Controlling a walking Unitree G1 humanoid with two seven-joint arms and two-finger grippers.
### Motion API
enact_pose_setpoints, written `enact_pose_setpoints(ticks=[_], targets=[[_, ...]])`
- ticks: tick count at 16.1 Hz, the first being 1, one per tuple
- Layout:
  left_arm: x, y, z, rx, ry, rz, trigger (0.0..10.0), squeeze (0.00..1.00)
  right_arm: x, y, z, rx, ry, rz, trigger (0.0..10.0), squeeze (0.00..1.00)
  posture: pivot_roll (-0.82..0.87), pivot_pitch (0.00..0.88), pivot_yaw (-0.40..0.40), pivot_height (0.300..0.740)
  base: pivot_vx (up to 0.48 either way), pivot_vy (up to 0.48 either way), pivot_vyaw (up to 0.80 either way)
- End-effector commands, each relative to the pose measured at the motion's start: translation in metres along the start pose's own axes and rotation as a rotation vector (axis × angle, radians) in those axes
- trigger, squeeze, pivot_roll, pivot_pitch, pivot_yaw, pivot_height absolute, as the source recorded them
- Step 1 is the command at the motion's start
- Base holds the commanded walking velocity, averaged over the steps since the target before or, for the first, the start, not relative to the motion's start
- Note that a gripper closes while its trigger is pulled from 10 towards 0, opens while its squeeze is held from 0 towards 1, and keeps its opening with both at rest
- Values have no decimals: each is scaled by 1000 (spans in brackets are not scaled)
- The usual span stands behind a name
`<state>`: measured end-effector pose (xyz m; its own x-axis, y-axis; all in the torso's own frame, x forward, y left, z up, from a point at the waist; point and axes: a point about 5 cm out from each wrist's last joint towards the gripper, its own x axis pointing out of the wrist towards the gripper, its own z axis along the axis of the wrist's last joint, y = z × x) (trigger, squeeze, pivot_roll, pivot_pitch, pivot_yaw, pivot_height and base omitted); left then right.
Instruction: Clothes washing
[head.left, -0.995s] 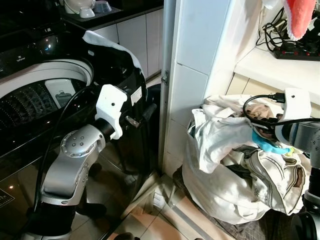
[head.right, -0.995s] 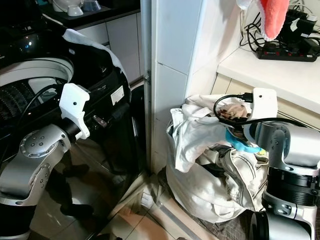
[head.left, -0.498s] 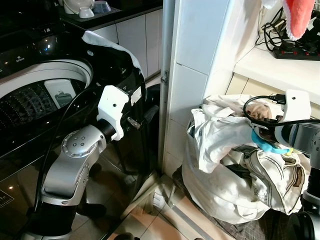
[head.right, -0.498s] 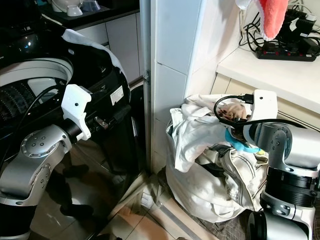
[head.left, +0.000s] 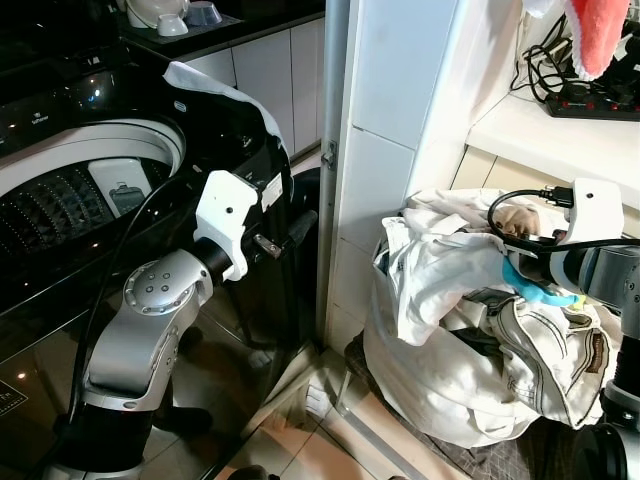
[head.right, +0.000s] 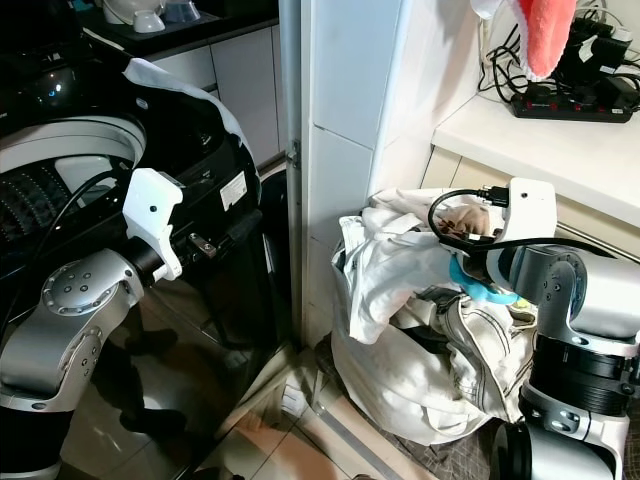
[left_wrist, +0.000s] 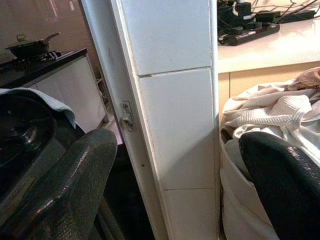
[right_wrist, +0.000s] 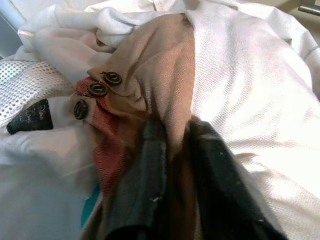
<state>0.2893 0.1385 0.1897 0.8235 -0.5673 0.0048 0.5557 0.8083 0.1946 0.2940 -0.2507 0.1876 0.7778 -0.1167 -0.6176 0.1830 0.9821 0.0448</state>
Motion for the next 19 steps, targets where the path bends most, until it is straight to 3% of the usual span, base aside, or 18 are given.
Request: enact_pose_setpoints(ticks=[1,6,10,11,12,14,15,16,19], targets=[[2,-1,6,13,-12,-11,10000,0,-2,3,3,3,-9,19,0,0,-6,0,-3,740,0,0,0],[1,-2,6,6,-15,-19,10000,0,-6,2,7,10,-32,19,0,0,-8,0,0,740,0,0,0],[0,-3,5,3,-13,-21,10000,0,-19,1,24,2,-97,12,0,0,-11,0,2,740,0,0,0],[0,-2,5,5,-12,-19,10000,0,-34,1,43,-5,-174,9,0,0,-11,0,3,740,0,0,0],[0,-2,5,5,-12,-18,10000,0,-37,1,48,-5,-194,11,0,0,-11,0,3,740,0,0,0],[1,-1,5,13,-15,-6,10000,0,-59,8,78,-18,-348,42,0,0,-13,0,5,740,0,0,0],[1,0,6,15,-16,-1,10000,0,-62,9,82,-20,-370,47,0,0,-13,0,5,740,0,0,0],[3,6,10,20,-35,37,10000,0,-91,24,120,14,-637,150,0,0,-16,0,8,740,0,0,0],[7,14,24,32,-91,78,10000,0,-131,53,156,42,-896,378,0,0,-17,0,7,740,0,0,0]])
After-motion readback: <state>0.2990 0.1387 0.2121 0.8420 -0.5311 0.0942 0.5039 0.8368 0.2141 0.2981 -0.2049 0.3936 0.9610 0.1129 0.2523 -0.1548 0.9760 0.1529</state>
